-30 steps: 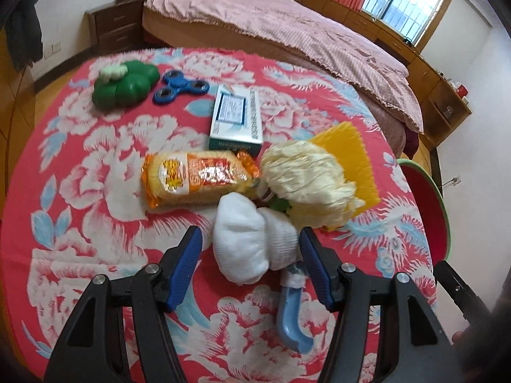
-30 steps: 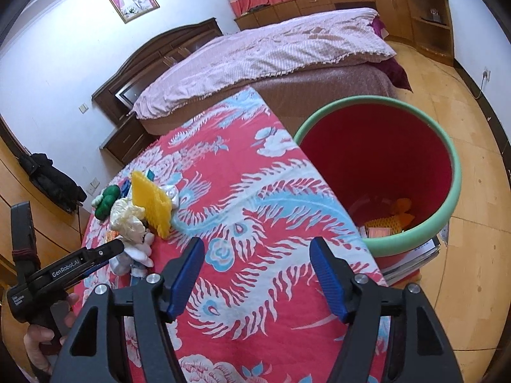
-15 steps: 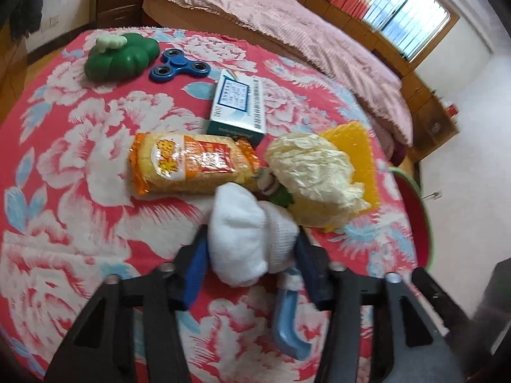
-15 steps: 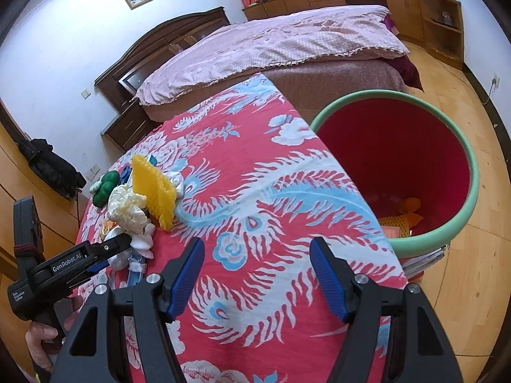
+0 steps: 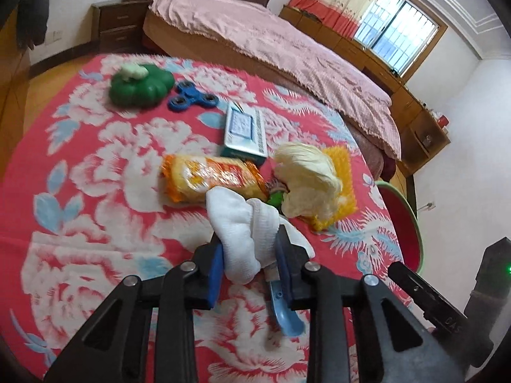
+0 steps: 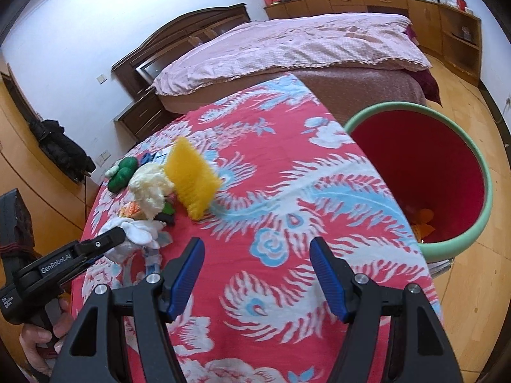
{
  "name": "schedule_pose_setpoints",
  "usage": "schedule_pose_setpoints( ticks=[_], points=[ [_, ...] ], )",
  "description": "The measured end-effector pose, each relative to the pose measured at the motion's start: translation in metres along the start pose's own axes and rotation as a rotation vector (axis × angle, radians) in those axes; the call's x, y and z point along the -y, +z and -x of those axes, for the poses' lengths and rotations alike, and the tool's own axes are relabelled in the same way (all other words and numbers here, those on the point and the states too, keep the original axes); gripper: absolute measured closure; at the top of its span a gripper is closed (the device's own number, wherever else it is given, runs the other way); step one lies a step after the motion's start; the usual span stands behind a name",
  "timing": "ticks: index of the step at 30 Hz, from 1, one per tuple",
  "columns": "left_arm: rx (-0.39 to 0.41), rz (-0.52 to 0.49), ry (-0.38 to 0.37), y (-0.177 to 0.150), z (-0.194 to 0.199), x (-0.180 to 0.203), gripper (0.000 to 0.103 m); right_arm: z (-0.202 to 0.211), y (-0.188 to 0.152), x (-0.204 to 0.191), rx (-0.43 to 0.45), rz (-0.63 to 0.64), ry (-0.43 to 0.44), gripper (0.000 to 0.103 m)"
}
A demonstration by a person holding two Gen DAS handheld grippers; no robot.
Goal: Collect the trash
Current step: 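Close the left tool on the white sock and lift it, then grasp the crumpled cream bag with the right tool while the left tool holds the sock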
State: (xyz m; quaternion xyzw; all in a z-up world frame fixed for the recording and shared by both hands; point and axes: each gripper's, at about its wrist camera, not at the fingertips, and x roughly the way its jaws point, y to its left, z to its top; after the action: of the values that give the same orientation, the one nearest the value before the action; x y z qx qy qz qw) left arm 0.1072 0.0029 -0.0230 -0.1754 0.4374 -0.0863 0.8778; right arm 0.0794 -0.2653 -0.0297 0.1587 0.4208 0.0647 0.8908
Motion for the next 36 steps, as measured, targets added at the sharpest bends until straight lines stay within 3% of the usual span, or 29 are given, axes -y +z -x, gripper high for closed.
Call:
schedule_pose_setpoints(
  ticks=[10,27,36],
  points=[
    [0.088,0.04,0.092,0.009,0.023,-0.031,0.073,-0.011,0.003,-0.03,-0.015,0.065,0.033,0.032],
    [0.105,0.071,0.15,0.013,0.018,-0.063,0.073,-0.052,0.028,-0.085,-0.043,0.144,0.073,0.032],
    [0.11,0.063,0.156,0.012,0.018,-0.064,0.073,-0.071,0.032,-0.098,-0.068,0.165,0.069,0.061]
  ],
)
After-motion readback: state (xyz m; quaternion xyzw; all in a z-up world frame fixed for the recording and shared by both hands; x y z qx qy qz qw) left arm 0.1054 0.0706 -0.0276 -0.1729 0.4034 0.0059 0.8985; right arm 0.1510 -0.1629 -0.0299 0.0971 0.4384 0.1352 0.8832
